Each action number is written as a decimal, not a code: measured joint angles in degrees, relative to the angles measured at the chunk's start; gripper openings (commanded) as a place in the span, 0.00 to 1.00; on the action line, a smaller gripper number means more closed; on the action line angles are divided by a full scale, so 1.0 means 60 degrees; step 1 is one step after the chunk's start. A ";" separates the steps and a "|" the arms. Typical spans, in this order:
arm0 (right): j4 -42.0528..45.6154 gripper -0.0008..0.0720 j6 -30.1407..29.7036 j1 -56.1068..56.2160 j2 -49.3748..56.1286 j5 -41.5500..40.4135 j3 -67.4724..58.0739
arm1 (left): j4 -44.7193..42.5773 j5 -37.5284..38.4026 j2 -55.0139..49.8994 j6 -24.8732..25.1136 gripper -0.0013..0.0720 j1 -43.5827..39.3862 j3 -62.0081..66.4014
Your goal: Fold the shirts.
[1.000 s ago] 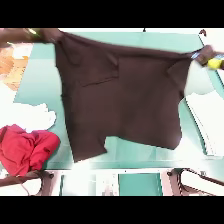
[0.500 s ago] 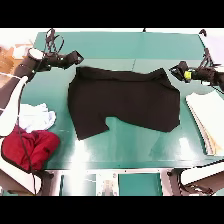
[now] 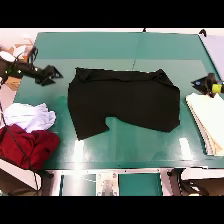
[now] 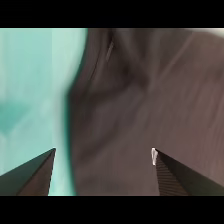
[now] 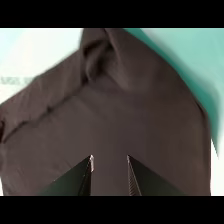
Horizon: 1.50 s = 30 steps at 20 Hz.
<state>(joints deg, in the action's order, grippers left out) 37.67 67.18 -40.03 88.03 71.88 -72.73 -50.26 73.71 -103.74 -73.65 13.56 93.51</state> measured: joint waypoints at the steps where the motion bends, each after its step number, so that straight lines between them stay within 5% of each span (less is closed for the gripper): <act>1: 0.0087 0.37 -0.0011 -0.0200 -0.0295 0.0091 0.0415 | -0.0091 0.0350 0.0000 0.0004 0.99 0.0040 -0.0299; 5: 0.0306 0.37 -0.0047 -0.0710 -0.1253 0.0259 0.1796 | -0.0266 0.0892 -0.0015 0.0204 0.99 -0.0178 -0.1636; 6: 0.0364 0.37 -0.0051 -0.0769 -0.1439 0.0284 0.2084 | -0.0270 0.0885 -0.0011 0.0299 0.87 -0.0317 -0.1956; 8: 0.0663 0.38 -0.0033 -0.0871 -0.1763 0.0306 0.2663 | -0.0277 0.0725 -0.0004 0.0488 0.41 -0.0608 -0.2397; 9: 0.0721 0.46 0.0018 -0.0903 -0.1949 0.0313 0.2958 | -0.0291 0.0594 -0.0018 0.0561 0.16 -0.0747 -0.2521; 10: 0.0889 0.55 0.0127 -0.0936 -0.2113 0.0321 0.3238 | -0.0266 0.0459 -0.0015 0.0641 0.05 -0.0860 -0.2605; 14: 0.1916 0.71 0.1009 -0.1005 -0.2962 0.0372 0.4342 | -0.0087 0.0255 -0.0011 0.0878 0.05 -0.1064 -0.2772; 21: 0.3002 0.71 0.2401 -0.0437 -0.3683 -0.0335 0.6251 | 0.0000 0.0495 -0.0011 0.1082 0.05 -0.1133 -0.2827; 23: 0.2973 0.62 0.2477 0.0051 -0.3457 -0.0889 0.6674 | 0.0018 0.0488 -0.0015 0.1086 0.05 -0.1133 -0.2827; 26: 0.2557 0.14 0.2499 0.0725 -0.3085 -0.1457 0.6958 | 0.0047 0.0477 -0.0011 0.1093 0.05 -0.1140 -0.2827; 27: 0.2484 0.05 0.2415 0.0871 -0.3020 -0.1632 0.7005 | 0.0106 0.0481 -0.0007 0.1093 0.05 -0.1140 -0.2820; 30: 0.2412 0.04 0.2153 0.1137 -0.3107 -0.1807 0.6889 | 0.0280 0.0532 0.0178 0.1082 0.05 -0.1140 -0.2612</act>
<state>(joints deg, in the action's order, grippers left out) 52.14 80.09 -33.21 69.38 61.04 -31.40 -48.58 76.90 -102.67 -67.16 6.72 77.84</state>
